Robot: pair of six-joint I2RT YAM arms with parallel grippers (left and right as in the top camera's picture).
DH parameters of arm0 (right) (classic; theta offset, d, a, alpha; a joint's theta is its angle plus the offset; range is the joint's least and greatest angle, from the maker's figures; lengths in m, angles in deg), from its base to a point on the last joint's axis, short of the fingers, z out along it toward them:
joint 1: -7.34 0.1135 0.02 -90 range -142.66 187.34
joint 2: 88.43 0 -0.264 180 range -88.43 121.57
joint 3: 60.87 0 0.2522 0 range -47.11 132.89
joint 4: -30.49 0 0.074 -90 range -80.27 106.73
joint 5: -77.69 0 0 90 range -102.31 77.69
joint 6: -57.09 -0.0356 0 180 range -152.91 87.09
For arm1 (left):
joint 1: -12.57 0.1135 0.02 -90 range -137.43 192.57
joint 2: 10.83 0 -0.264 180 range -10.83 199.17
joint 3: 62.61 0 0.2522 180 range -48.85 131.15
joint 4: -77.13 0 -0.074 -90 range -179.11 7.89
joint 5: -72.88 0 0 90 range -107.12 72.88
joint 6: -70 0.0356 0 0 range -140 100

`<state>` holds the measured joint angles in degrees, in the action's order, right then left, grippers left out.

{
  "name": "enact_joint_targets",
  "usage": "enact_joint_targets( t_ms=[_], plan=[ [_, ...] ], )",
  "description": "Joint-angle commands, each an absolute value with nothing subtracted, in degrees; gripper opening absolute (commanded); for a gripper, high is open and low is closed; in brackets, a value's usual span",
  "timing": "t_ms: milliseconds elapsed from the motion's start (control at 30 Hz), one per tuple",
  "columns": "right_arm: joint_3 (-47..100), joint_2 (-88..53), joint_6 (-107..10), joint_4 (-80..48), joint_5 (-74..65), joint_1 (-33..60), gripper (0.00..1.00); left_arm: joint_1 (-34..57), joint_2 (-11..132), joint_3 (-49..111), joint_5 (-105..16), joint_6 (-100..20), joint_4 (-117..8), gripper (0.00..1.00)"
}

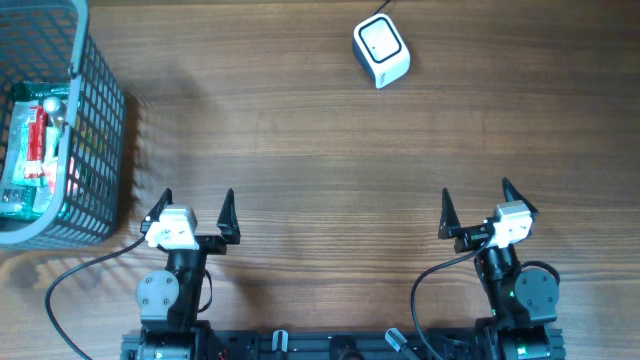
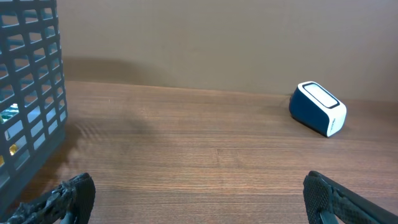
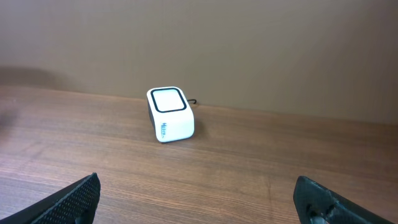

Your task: Scan the item barcode

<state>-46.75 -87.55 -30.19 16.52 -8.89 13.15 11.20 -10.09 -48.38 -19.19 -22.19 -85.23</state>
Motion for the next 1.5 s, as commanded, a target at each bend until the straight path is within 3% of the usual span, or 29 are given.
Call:
enact_joint_targets(
  t_ms=[0, 1100, 1267, 1467],
  plan=[
    [-46.8, -88.0, -30.0, 16.8, -8.8, 13.1, 1.00, 11.5, -10.6, -48.5, -20.1, -21.3, -84.9, 1.00],
    [-46.8, -88.0, -30.0, 16.8, -8.8, 13.1, 1.00, 11.5, -10.5, -43.3, -21.7, -26.3, -87.9, 1.00],
    [-46.8, -88.0, -30.0, 16.8, -8.8, 13.1, 1.00, 11.5, -4.0, -26.5, -24.7, -29.7, -82.4, 1.00],
    [-46.8, -88.0, -30.0, 16.8, -8.8, 13.1, 1.00, 11.5, 18.6, 6.3, -30.5, -29.5, -59.7, 1.00]
  ],
)
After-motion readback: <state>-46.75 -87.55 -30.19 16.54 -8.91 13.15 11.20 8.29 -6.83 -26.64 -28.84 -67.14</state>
